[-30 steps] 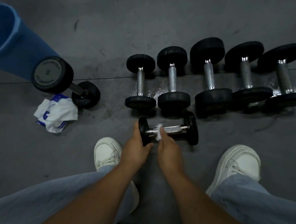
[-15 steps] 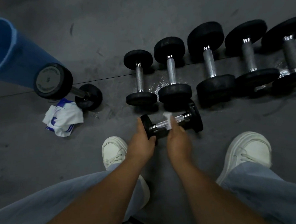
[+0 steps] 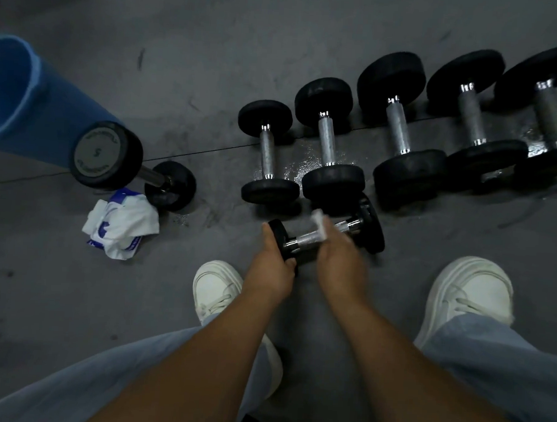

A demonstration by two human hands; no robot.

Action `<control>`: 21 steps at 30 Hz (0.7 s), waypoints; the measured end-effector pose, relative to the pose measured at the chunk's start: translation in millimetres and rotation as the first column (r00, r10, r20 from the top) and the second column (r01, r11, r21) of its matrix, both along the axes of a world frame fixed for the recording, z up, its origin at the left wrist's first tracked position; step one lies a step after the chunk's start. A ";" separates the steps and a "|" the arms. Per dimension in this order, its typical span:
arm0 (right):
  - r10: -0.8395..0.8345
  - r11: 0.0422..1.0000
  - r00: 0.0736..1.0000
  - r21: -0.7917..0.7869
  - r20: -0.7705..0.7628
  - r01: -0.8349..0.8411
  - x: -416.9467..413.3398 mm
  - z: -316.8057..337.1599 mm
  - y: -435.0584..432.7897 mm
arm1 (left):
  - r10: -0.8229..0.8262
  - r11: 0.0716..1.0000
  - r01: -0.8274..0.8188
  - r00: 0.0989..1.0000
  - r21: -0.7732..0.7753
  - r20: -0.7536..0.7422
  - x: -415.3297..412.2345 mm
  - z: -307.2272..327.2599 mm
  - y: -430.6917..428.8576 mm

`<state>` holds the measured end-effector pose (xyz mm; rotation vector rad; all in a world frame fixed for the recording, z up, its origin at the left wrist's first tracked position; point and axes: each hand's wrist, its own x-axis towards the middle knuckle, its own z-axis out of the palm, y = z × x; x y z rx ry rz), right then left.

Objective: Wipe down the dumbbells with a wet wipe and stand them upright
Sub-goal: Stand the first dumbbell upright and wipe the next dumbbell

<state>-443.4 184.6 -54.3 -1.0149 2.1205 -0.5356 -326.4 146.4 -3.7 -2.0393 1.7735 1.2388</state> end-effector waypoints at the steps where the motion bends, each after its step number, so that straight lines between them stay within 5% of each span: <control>1: -0.098 0.995 0.994 -0.005 -0.044 0.098 -9.3 -1.5 0.4 | 0.000 1.000 0.000 1.000 0.002 0.003 -0.6 0.8 -1.2; 3: -0.048 0.996 0.998 0.068 -0.050 0.051 -10.1 -0.7 3.7 | -0.002 1.000 0.002 1.000 0.001 0.018 -2.1 1.9 -2.2; 7: 0.253 0.957 0.949 0.096 0.186 -0.274 19.2 5.1 10.4 | 0.010 1.000 -0.010 1.000 0.020 0.007 -4.0 0.2 -0.6; 11: -0.021 0.993 0.999 0.115 -0.026 0.024 -6.2 -3.9 15.5 | 0.066 0.998 -0.066 0.996 0.005 -0.053 -3.5 -5.1 7.5; 16: 0.208 0.965 0.969 0.131 0.135 -0.226 14.5 3.2 8.8 | 0.132 0.990 -0.135 0.989 -0.040 -0.068 -4.0 -8.9 0.7; 21: -0.085 0.996 0.994 -0.013 -0.062 0.084 0.8 -0.7 9.3 | 0.052 0.998 -0.051 0.998 0.020 -0.037 6.7 -4.7 -6.1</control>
